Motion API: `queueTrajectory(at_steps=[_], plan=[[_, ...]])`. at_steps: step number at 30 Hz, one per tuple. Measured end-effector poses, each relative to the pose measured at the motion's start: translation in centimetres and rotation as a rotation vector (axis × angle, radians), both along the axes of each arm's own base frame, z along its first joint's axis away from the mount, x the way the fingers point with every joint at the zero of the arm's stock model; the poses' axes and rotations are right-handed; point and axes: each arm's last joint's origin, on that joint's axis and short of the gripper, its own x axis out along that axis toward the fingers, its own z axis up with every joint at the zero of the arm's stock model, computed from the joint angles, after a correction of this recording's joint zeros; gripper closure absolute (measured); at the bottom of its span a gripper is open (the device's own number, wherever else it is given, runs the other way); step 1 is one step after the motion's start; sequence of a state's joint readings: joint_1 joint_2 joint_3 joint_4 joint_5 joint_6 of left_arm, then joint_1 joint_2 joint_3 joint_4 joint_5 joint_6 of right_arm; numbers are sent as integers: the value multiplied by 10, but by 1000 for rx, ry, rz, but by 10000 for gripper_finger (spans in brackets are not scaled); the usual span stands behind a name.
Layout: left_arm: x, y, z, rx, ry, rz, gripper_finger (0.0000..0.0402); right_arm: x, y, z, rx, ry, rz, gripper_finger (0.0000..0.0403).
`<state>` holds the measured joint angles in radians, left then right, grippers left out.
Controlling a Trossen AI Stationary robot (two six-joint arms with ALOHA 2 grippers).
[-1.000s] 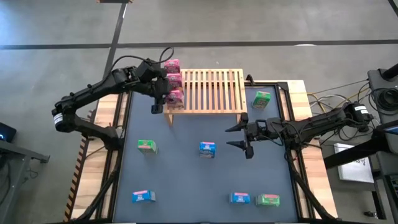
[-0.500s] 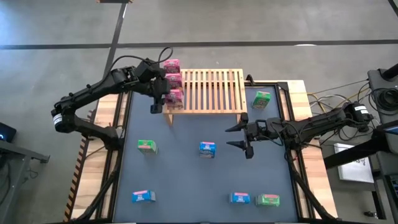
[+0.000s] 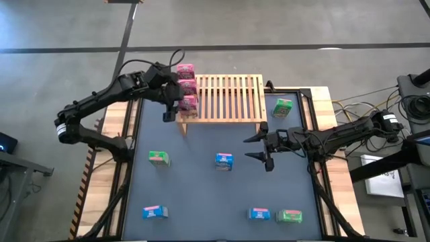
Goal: Stack cereal on shelf
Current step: Put the purple cereal box on the shelf aligned with the other purple cereal boxes, then put the top middle blue cereal box on the shelf
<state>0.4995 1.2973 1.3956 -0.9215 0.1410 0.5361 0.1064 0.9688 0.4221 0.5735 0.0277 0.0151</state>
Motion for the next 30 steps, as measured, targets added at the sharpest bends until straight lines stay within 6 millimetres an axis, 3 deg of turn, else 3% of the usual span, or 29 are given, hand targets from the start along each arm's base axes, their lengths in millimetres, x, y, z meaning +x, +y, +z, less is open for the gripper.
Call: queueTrajectory(at_steps=[18, 23, 30], plan=[[-29, -16, 64, -28, -23, 38, 152, 0, 0, -1, 0, 3, 1, 167], [-43, -24, 66, -93, 0, 89, 154, 0, 0, -1, 3, 3, 0, 167], [-70, -38, 52, -149, 19, 138, 176, 0, 0, -1, 3, 3, 0, 167]])
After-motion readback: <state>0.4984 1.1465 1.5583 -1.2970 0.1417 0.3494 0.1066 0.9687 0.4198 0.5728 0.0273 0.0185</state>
